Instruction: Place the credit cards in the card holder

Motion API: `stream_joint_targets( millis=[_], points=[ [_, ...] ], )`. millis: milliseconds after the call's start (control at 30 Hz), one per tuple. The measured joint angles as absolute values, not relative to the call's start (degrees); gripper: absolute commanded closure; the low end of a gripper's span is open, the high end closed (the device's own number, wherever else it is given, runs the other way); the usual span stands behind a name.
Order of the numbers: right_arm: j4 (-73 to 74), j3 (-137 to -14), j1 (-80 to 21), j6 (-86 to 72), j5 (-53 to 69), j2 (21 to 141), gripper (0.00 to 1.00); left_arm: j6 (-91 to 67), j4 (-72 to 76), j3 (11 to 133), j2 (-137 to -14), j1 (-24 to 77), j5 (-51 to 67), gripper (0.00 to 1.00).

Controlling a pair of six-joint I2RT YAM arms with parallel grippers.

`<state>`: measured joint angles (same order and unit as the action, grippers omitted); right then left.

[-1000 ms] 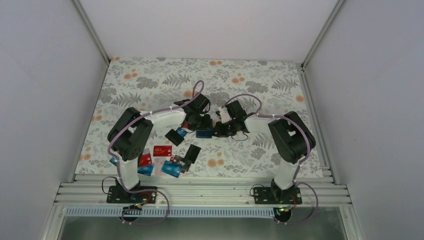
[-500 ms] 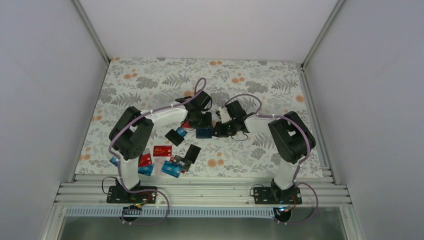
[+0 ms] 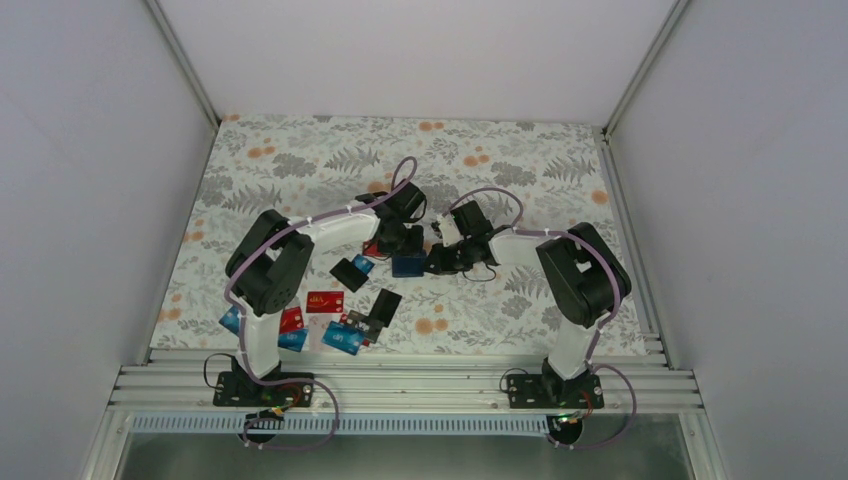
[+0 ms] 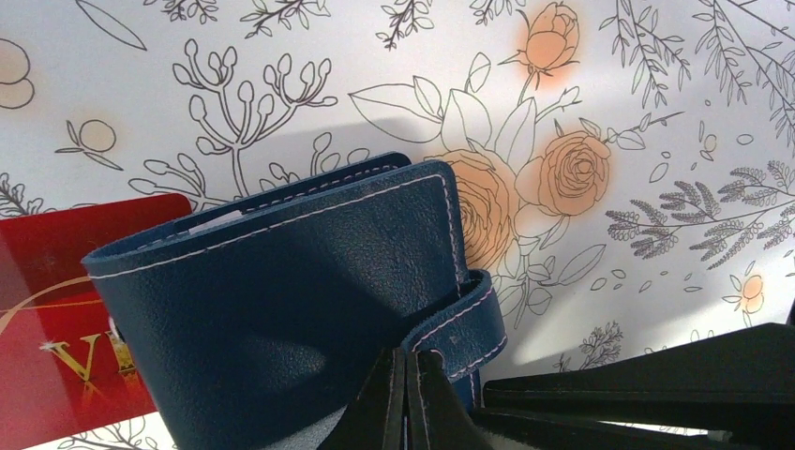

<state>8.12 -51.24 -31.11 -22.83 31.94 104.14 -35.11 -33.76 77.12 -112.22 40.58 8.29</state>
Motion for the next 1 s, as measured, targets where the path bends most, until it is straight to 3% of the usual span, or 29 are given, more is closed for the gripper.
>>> stream_joint_targets(
  millis=[1000],
  points=[
    [8.3, -51.9, -31.1, -22.6, 32.8, 105.0, 0.92, -35.1, -34.0, 75.5, -111.1, 40.3, 7.4, 0.98]
  ],
)
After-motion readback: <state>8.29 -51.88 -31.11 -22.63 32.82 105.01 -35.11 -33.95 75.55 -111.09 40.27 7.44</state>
